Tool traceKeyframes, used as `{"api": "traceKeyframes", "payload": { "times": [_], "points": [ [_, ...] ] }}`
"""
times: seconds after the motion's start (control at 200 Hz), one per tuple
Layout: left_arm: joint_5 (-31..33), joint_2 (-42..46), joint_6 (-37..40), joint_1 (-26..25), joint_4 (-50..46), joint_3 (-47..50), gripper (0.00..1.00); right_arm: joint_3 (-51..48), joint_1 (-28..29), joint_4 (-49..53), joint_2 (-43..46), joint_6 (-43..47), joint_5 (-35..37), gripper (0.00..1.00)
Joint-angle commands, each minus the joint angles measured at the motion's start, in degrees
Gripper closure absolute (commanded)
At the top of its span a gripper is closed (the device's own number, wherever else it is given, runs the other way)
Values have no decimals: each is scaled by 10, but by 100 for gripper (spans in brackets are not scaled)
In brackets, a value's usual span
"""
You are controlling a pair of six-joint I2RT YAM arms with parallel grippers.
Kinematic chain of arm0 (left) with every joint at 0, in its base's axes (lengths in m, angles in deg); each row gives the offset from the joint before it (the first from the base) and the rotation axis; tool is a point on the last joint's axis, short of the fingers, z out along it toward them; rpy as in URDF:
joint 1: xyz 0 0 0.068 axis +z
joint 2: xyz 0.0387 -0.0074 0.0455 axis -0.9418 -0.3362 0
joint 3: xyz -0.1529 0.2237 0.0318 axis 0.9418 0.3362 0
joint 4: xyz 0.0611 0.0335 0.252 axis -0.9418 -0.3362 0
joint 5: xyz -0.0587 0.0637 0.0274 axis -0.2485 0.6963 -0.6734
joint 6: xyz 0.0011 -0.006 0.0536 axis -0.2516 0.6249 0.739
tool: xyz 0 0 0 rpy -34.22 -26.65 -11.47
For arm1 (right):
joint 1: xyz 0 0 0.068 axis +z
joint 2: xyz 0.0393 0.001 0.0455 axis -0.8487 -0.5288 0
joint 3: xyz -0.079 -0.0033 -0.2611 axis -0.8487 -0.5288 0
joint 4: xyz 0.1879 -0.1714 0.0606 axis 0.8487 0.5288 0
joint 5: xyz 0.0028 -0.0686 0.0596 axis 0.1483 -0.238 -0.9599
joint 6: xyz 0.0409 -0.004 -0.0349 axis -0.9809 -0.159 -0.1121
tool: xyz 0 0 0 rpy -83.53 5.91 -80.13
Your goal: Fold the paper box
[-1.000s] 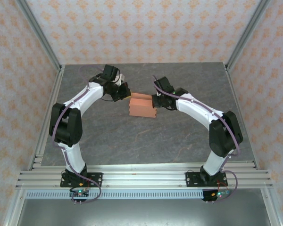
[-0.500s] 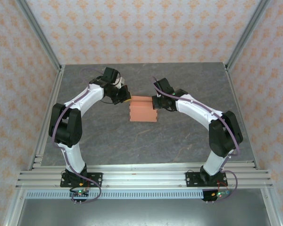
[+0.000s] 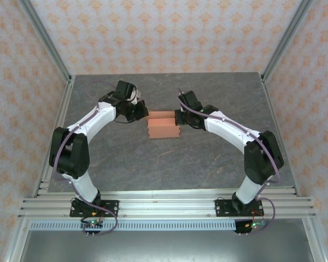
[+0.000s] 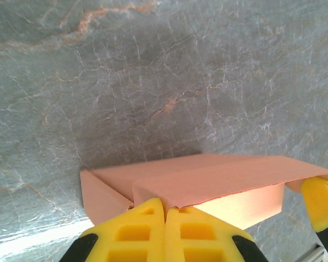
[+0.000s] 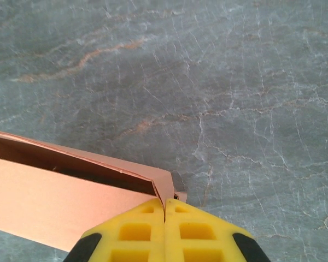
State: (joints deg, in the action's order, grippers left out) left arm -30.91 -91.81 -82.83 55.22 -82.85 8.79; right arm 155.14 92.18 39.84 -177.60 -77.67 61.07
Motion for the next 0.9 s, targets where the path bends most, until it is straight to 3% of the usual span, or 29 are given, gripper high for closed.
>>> {"api": "traceKeyframes", "payload": {
  "times": [0.0,0.14,0.896],
  "points": [
    [58,41,6,-5,47,17,100,-8,-2,-20,19,-16,22,100],
    [83,52,5,-15,62,28,100,-6,-2,-36,14,-16,26,100],
    [97,-6,-9,-19,67,29,100,23,-1,11,-37,-19,3,100]
  ]
}}
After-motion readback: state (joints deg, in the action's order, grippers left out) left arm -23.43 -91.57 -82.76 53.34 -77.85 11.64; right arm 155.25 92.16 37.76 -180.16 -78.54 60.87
